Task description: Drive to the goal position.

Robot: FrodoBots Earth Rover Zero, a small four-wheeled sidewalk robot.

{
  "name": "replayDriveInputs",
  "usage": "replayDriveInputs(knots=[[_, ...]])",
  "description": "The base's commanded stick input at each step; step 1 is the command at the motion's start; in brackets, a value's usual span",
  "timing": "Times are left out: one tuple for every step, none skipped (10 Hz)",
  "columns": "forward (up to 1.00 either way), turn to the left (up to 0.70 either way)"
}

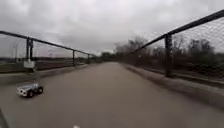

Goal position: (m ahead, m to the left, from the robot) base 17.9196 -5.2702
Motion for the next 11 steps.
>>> replayDriveInputs(knots=[[1.00,0.03],[1.00,0.00],[1.00,0.00],[1.00,0.00],[1.00,0.01],[1.00,0.01],[1.00,0.00],[1.00,0.00],[1.00,0.00],[1.00,0.00],[1.00,0.00]])
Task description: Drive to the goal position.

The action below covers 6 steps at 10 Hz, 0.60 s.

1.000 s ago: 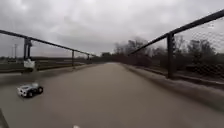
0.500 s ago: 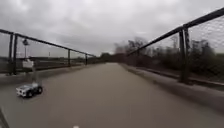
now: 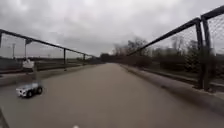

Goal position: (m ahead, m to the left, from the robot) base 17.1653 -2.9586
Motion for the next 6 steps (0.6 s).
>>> replayDriveInputs(knots=[[1.00,0.00],[1.00,0.00],[1.00,0.00],[1.00,0.00],[1.00,0.00],[1.00,0.00]])
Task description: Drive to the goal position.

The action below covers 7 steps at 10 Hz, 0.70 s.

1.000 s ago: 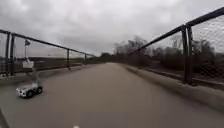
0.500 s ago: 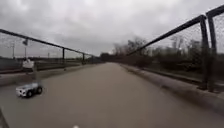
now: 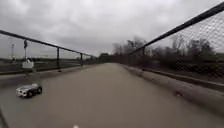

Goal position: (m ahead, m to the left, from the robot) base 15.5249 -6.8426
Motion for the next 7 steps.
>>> replayDriveInputs(knots=[[1.00,0.00],[1.00,0.00],[1.00,0.00],[1.00,0.00],[1.00,0.00],[1.00,0.00],[1.00,0.00]])
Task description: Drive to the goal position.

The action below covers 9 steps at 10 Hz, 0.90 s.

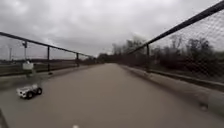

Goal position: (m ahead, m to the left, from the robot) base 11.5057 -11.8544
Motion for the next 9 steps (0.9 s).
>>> replayDriveInputs(knots=[[1.00,0.00],[1.00,0.00],[1.00,0.00],[1.00,0.00],[1.00,0.00],[1.00,0.00],[1.00,0.00],[1.00,0.00],[1.00,0.00]])
